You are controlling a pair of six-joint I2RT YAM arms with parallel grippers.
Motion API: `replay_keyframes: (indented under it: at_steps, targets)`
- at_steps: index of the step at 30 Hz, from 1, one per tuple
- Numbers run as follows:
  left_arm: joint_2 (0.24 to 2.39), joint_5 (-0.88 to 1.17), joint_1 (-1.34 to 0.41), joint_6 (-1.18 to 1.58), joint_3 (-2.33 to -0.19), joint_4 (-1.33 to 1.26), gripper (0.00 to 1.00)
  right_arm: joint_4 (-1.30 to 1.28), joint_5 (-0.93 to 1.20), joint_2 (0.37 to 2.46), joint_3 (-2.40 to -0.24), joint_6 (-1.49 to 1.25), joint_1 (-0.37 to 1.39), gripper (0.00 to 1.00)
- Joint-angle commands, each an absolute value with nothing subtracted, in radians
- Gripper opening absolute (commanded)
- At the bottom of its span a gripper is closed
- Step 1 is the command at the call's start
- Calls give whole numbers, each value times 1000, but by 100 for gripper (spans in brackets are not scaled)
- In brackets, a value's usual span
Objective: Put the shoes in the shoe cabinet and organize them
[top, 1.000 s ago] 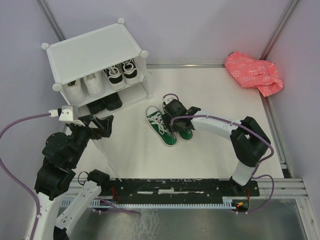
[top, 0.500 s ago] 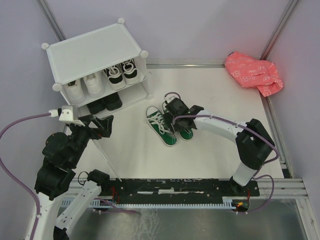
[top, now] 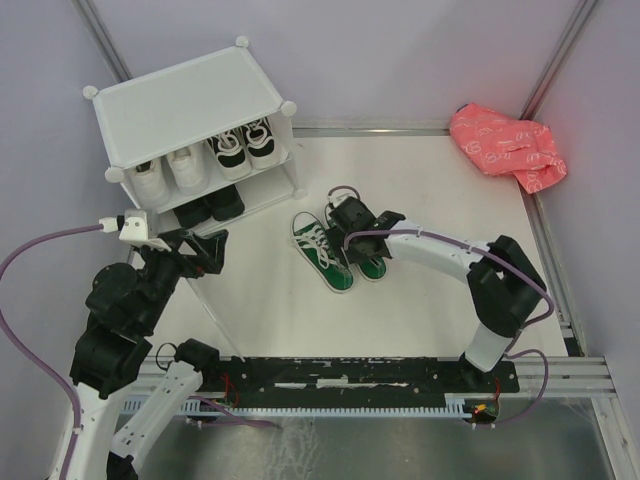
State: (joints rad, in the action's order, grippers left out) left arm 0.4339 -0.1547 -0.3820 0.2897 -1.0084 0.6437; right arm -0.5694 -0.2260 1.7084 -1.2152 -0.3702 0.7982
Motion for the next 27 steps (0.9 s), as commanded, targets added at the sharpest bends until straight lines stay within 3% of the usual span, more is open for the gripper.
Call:
replay_keyframes:
  at_steps: [1,10,15,16,19,21,24,27]
  targets:
    - [460,-163,-382,311,-989,757,99,-512,-219,1771,-1239,-372,796,81]
    - [457,-176,-384,303,-997,772,99,-471,-225,1822,-1202,-392,796,77]
    - [458,-176,-383,305,-997,771,99,-408,-256,1849,-1181,-375,797,69]
    - [459,-177,-383,305,-997,771,99,-395,-247,1858,-1186,-367,798,63]
    - [456,-175,-384,310,-997,772,99,-393,-231,1886,-1217,-351,800,34]
    - [452,-171,-383,314,-1000,775,99,-404,-242,1879,-1227,-348,811,19]
    - [446,-177,-383,314,-1002,781,99,-413,-267,1830,-1229,-331,850,5]
    - [444,-179,-383,316,-1003,781,99,-471,-293,1784,-1261,-311,906,2]
